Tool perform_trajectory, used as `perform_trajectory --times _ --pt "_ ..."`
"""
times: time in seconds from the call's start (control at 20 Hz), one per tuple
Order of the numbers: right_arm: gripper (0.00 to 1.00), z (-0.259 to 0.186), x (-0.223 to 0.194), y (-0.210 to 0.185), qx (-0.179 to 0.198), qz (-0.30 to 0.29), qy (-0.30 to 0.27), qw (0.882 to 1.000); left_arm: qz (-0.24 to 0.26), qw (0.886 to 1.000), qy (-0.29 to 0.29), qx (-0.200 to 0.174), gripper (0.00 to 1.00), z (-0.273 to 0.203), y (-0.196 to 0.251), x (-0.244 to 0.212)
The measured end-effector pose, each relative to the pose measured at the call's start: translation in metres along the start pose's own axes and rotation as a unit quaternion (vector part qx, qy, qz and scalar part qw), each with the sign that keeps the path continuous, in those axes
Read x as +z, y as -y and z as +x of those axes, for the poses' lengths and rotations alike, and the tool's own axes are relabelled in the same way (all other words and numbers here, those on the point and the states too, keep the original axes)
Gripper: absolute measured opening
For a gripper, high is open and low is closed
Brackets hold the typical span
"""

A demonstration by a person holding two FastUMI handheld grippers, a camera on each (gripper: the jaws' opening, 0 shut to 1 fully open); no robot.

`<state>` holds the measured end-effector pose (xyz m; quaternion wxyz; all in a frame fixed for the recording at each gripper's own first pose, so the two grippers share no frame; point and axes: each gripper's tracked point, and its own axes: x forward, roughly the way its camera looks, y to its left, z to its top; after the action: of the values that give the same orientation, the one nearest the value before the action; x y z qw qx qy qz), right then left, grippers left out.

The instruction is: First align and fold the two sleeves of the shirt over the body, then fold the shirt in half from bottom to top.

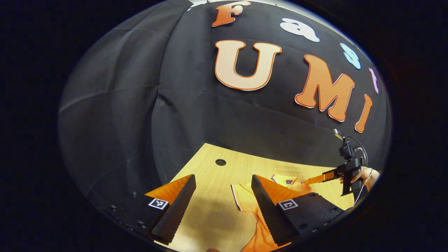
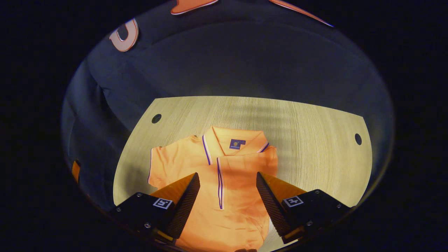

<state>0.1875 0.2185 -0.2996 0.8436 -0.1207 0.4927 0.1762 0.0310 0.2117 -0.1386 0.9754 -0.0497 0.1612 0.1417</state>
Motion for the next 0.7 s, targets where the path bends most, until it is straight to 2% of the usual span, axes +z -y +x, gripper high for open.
perform_trajectory --times 0.35,0.45,0.6,0.7 --pt "0.99 -0.046 0.029 0.015 -0.016 -0.018 0.100 0.995 0.049 0.998 -0.046 -0.014 0.98 0.040 0.020 -0.013" --pt "0.99 -0.064 0.040 0.026 -0.032 -0.023 0.129 0.991 0.045 0.995 -0.085 -0.016 0.98 0.057 0.032 -0.025" --pt "0.99 -0.090 0.050 0.044 -0.057 -0.029 0.172 0.983 0.006 0.987 -0.148 -0.054 0.98 0.078 0.067 -0.046" --pt "0.99 -0.108 0.053 0.046 -0.061 -0.031 0.191 0.979 0.031 0.980 -0.187 -0.066 0.98 0.101 0.076 -0.061"
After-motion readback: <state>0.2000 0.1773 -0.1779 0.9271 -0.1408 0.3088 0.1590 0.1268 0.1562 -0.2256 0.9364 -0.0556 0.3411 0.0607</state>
